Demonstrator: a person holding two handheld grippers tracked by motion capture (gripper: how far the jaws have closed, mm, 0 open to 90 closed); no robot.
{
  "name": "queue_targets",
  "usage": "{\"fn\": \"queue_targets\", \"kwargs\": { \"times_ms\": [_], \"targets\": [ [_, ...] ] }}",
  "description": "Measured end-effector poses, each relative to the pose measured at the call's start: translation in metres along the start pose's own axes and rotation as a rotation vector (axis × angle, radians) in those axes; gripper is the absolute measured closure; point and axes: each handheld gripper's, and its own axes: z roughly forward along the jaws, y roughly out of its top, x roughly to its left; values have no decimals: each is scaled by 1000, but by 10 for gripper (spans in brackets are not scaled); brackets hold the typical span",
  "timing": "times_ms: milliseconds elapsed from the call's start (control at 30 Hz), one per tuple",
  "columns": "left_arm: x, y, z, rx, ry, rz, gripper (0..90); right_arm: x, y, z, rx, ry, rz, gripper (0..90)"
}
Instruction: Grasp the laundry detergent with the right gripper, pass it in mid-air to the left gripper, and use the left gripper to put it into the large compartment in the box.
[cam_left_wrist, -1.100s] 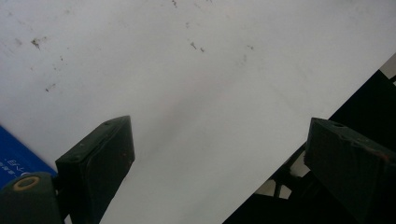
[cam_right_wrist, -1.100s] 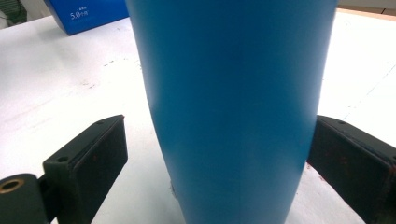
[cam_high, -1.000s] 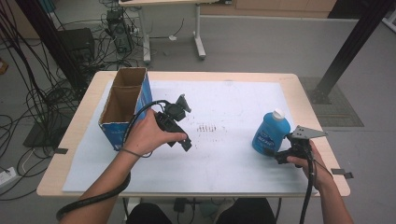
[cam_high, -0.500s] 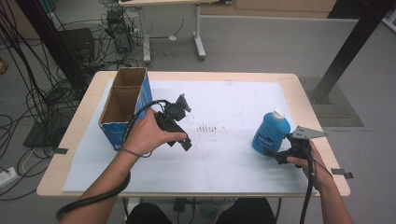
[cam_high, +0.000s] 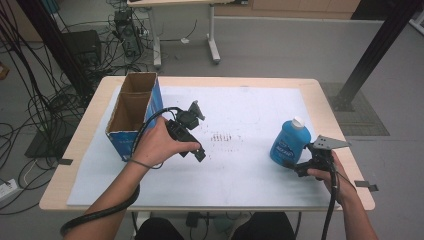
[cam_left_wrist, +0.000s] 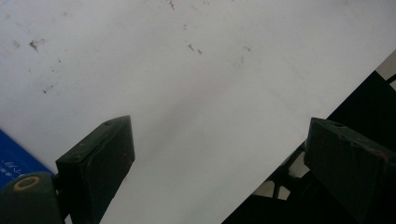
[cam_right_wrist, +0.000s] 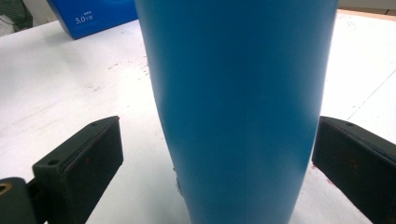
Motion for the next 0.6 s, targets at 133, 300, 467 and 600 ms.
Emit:
{"fn": "queue_targets", "kwargs": {
  "times_ms": [133,300,467,600],
  "targets": [
    [0,0,-1,-1,0,1,91,0,0,0,-3,1,4,11],
    [0,0,-1,-2,-1,0,92,1,0,0,-1,-6,4,10],
    [-1,0,-1,-4,2,2,92,1,-1,0,-5,-7,5,9],
    [-1,0,-1,-5,-2,0,92,1,-1,0,-7,-8,7,9]
  ]
}}
